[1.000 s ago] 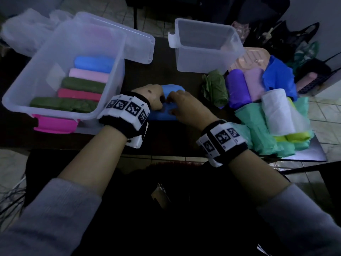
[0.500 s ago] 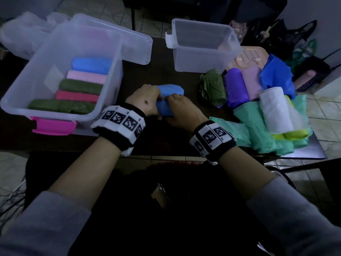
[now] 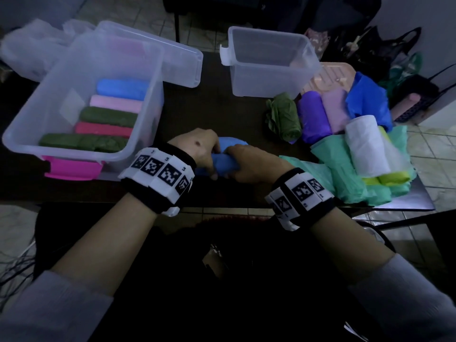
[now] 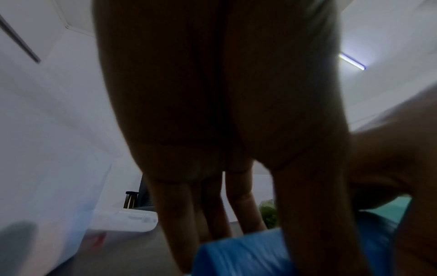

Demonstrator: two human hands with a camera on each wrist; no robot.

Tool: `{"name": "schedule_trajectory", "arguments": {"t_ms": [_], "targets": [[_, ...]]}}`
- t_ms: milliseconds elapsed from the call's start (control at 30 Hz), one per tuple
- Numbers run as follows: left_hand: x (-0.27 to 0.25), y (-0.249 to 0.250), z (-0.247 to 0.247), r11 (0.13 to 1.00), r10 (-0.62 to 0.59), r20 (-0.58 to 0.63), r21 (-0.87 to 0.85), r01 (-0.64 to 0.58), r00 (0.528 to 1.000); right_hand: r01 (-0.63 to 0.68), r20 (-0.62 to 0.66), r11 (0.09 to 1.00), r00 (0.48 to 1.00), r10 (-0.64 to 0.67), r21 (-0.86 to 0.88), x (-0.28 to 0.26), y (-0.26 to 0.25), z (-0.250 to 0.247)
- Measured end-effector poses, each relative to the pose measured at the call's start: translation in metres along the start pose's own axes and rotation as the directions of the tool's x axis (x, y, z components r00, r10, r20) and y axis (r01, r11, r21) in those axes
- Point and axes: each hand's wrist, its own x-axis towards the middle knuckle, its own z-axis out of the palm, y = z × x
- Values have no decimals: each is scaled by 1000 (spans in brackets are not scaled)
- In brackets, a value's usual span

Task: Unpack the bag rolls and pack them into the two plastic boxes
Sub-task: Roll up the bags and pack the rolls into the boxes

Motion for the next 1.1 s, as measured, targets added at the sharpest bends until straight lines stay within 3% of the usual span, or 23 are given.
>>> {"name": "schedule_trajectory", "arguments": {"t_ms": [167, 533, 667, 867, 1100], "targets": [[0, -3, -3, 999, 18, 19, -50, -17, 1000, -34, 120, 999, 992, 33, 10, 6, 4, -11], [4, -3, -7, 997, 34, 33, -74, -31, 999, -132, 138, 991, 982, 128, 20, 28, 11, -16], [6, -4, -8, 996, 34, 53, -78, -30, 998, -74, 129, 997, 989, 75, -17, 27, 11, -12], [7, -5, -9, 991, 16, 20, -136, -14, 1000, 51, 25, 997, 998, -52, 66, 18, 13, -4], [5, -6, -6, 991, 34, 24, -130, -30, 999, 94, -124, 996, 988, -93, -1, 1, 15, 15]]}}
